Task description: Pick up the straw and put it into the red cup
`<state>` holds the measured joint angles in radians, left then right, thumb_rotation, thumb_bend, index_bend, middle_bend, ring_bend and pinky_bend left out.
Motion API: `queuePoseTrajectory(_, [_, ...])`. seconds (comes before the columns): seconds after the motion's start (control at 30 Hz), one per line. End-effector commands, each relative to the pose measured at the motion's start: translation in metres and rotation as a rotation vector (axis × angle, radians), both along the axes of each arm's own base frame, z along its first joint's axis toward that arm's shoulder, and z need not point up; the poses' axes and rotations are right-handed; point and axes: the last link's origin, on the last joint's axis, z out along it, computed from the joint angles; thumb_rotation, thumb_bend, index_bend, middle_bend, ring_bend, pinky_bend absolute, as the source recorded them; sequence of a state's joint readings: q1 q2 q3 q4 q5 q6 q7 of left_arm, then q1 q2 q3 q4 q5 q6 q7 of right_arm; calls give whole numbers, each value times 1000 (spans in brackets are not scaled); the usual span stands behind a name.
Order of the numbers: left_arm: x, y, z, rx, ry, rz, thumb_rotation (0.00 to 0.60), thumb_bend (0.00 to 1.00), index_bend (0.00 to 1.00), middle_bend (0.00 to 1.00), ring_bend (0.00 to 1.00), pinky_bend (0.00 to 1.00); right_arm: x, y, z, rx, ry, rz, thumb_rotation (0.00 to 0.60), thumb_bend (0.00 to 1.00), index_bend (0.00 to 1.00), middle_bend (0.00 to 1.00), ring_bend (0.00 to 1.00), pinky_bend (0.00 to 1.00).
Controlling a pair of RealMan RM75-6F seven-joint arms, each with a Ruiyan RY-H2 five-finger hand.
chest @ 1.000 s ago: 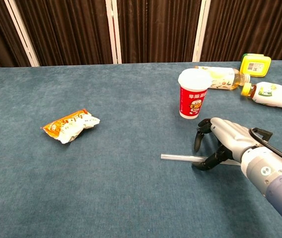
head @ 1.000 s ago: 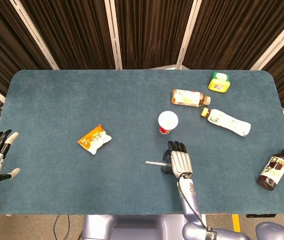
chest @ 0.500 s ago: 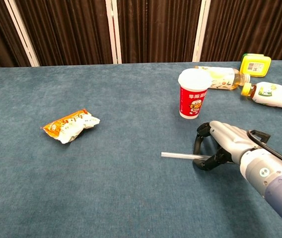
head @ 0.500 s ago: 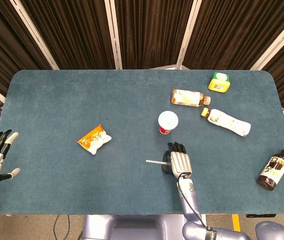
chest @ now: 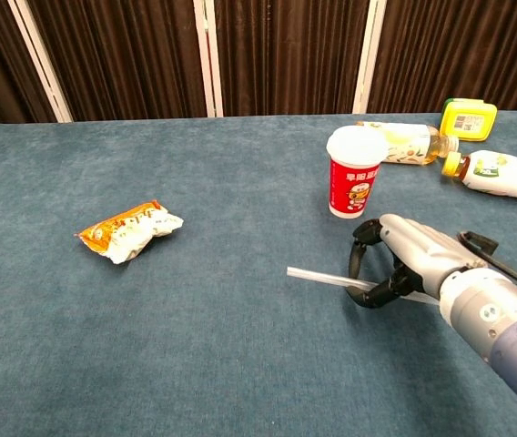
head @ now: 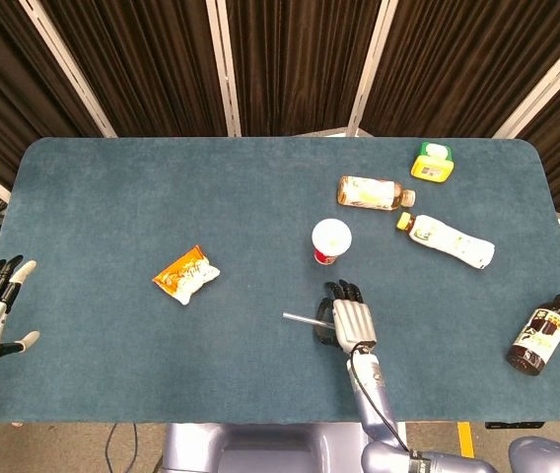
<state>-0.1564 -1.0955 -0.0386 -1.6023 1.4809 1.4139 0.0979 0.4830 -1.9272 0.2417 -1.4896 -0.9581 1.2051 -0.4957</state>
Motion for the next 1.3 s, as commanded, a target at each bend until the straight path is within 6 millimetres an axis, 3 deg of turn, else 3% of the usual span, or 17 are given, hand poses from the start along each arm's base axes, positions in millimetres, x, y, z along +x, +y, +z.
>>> queuePoseTrajectory(0.03, [0, 0, 0, 0, 0, 0, 600, 79, 0, 0, 0, 0, 6, 3, 13, -26, -57, 18, 600, 371, 577, 171, 0, 0])
queuePoseTrajectory(0.27, [0, 0, 0, 1, 1, 0, 600, 79, 0, 0, 0, 0, 18, -1, 60, -149, -271, -19, 600, 372, 578, 176, 0, 0])
queuePoseTrajectory(0.53, [0, 0, 0, 3, 5, -1, 600, 81, 0, 0, 0, 0, 28, -29, 126, -337, -699, -107, 600, 371, 589, 194, 0, 0])
queuePoseTrajectory(0.73, [0, 0, -1, 5, 7, -2, 600, 79, 0, 0, 0, 0, 36, -58, 153, -415, -1035, -152, 600, 369, 602, 208, 0, 0])
queuePoseTrajectory(1.03, [1, 1, -1, 5, 7, 1, 600, 78, 0, 0, 0, 0, 36, -99, 159, -477, -1373, -257, 600, 361, 626, 241, 0, 0])
queuePoseTrajectory(1.3, [1, 2, -1, 1, 3, 7, 600, 79, 0, 0, 0, 0, 46, -118, 137, -454, -1473, -277, 600, 351, 644, 256, 0, 0])
